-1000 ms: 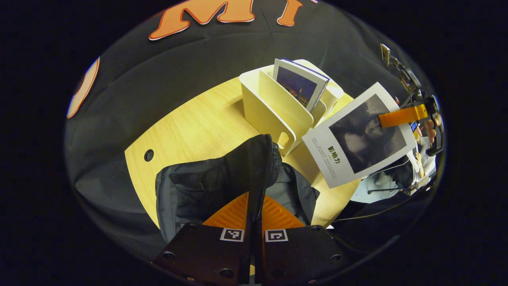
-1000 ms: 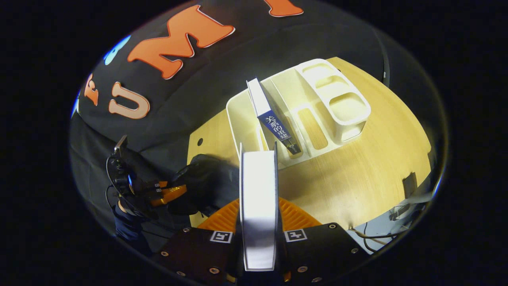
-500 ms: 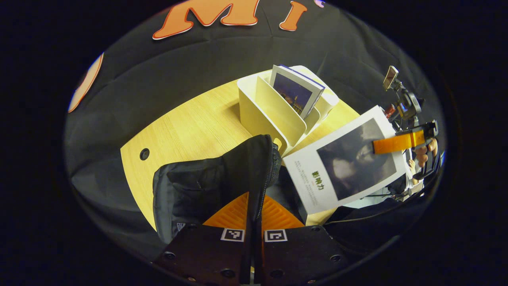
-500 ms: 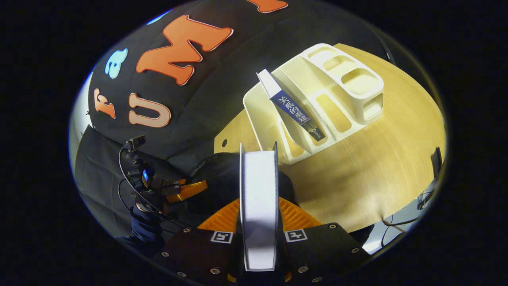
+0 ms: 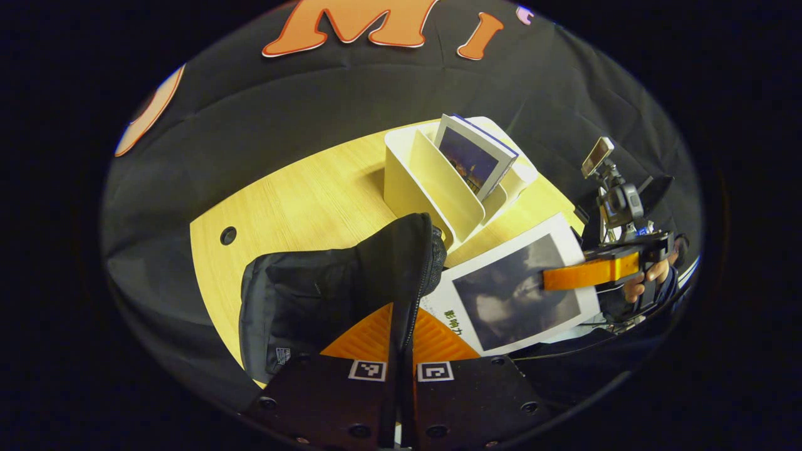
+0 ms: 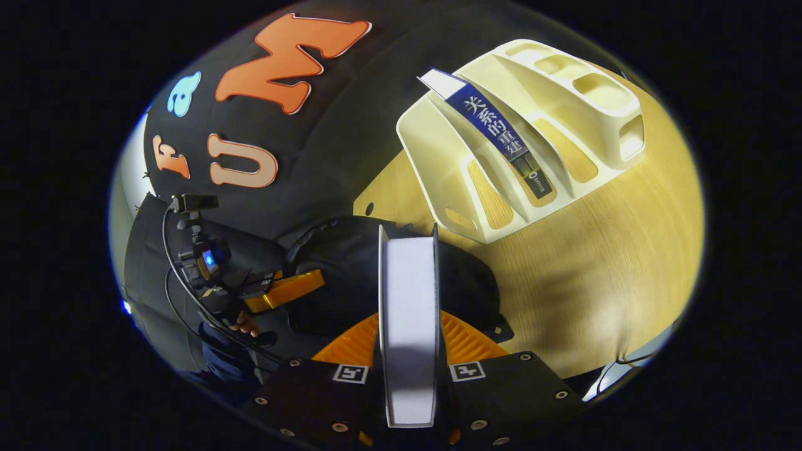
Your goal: Open the schoolbag, grab two books from the bookshelf and put them into the schoolbag.
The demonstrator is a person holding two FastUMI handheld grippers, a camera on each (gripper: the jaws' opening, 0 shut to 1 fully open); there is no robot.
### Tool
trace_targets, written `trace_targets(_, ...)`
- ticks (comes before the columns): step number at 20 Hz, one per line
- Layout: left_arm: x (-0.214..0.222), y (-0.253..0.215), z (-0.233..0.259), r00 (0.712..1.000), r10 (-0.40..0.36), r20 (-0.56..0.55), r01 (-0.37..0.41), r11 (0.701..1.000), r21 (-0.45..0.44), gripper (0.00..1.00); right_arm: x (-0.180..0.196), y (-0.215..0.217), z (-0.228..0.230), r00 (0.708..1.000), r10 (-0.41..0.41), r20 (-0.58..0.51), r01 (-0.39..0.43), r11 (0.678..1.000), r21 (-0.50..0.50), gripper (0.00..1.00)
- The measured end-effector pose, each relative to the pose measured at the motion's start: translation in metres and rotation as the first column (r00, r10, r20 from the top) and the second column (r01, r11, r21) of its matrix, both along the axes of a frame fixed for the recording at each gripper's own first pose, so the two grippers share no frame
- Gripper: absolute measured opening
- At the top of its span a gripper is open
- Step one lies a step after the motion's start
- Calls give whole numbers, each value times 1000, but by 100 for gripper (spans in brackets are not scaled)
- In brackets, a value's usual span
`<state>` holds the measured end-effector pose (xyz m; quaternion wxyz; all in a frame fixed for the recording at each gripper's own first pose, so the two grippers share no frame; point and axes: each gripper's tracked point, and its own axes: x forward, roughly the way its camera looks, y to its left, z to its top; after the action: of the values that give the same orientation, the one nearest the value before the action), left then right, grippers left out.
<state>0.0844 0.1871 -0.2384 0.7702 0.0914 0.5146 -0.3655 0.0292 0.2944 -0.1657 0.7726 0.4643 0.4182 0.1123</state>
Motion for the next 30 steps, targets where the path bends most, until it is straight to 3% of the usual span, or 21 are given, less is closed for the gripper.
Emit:
trace_targets(8,3,6,3,1000,8,-7,-8,999,-32,4,32,27,-22,996,-86,1,85,982,171,32)
trace_targets(13,5,2,2,1000,21,-15,-21,998,-51,5,45,43,-48,994,-103,-30,106,982,153,33)
trace_targets(20,2,-3,0,999,32,-27,-34,996,-84,4,82,81,-54,987,-156,32,147,972,185,33)
trace_targets(26,2,-4,1,999,27,-27,-29,995,-93,4,97,110,-67,989,-140,48,128,974,189,33)
trace_targets(30,0,-6,0,998,42,-48,-46,994,-100,4,96,122,-76,993,-119,-22,121,974,193,34)
